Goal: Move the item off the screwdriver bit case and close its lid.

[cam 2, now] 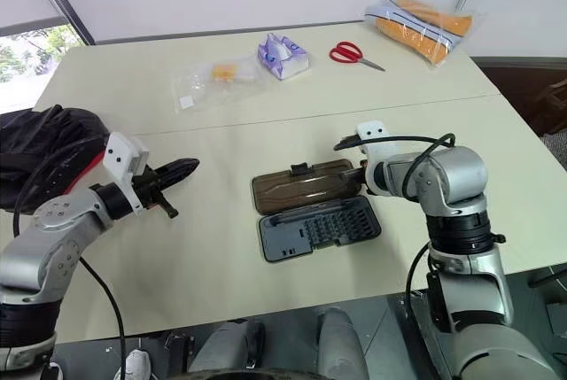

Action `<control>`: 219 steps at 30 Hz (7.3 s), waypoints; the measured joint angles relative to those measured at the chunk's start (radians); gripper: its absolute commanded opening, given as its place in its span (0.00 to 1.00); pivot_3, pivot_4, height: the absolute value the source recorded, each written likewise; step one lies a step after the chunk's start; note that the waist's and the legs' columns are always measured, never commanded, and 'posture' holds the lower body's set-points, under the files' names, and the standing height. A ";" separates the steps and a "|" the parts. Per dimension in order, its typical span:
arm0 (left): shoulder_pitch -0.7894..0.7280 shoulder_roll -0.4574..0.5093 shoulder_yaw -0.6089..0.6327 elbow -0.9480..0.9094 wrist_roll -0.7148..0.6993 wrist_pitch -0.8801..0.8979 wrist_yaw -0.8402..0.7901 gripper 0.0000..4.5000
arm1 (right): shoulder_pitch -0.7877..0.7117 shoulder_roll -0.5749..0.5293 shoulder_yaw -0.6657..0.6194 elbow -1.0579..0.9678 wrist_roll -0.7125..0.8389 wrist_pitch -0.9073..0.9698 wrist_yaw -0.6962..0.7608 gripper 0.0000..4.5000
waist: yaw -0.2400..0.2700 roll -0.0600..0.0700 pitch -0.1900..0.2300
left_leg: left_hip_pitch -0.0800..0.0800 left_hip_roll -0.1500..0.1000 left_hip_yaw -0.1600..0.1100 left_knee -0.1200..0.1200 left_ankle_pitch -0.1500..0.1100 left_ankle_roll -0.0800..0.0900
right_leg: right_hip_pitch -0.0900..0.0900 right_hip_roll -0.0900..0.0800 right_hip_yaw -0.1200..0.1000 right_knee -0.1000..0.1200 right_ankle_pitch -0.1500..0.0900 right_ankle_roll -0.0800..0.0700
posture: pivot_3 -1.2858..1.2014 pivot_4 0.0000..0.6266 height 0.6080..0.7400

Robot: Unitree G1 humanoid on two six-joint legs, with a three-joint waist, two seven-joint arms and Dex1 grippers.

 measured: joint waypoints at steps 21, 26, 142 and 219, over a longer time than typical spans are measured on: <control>0.000 0.000 0.000 0.000 0.000 0.000 -0.001 0.00 | -0.015 -0.075 0.032 0.048 0.384 -0.001 -0.332 0.01 | 0.003 0.000 0.000 | 0.000 0.000 0.000 0.000 0.000 0.000 | 0.001 0.000 0.000 0.000 0.000 0.000 | 0.52 0.24 1.00; 0.000 -0.003 -0.002 0.000 0.000 0.000 -0.002 0.00 | -0.016 -0.074 0.029 0.056 0.418 -0.001 -0.373 0.01 | 0.004 -0.001 0.000 | 0.000 0.000 0.000 0.000 0.000 0.000 | 0.001 0.000 0.000 0.000 0.000 0.000 | 0.52 0.24 1.00; -0.143 -0.139 -0.549 0.208 0.172 -0.154 -0.474 0.00 | -0.212 -0.096 0.432 0.617 -0.646 -1.193 1.075 0.99 | 0.000 0.000 -0.001 | 0.001 0.000 0.001 0.001 0.000 0.000 | 0.001 0.000 0.000 0.000 0.000 0.000 | 0.52 0.24 1.00; -0.230 -0.241 -0.209 0.192 -0.007 0.093 -0.137 0.00 | 0.022 -0.119 0.389 0.264 -1.052 -1.497 0.947 0.01 | 0.002 -0.001 -0.019 | 0.011 0.001 0.001 -0.002 0.001 -0.001 | 0.008 0.002 0.001 0.000 0.000 0.000 | 0.52 0.24 1.00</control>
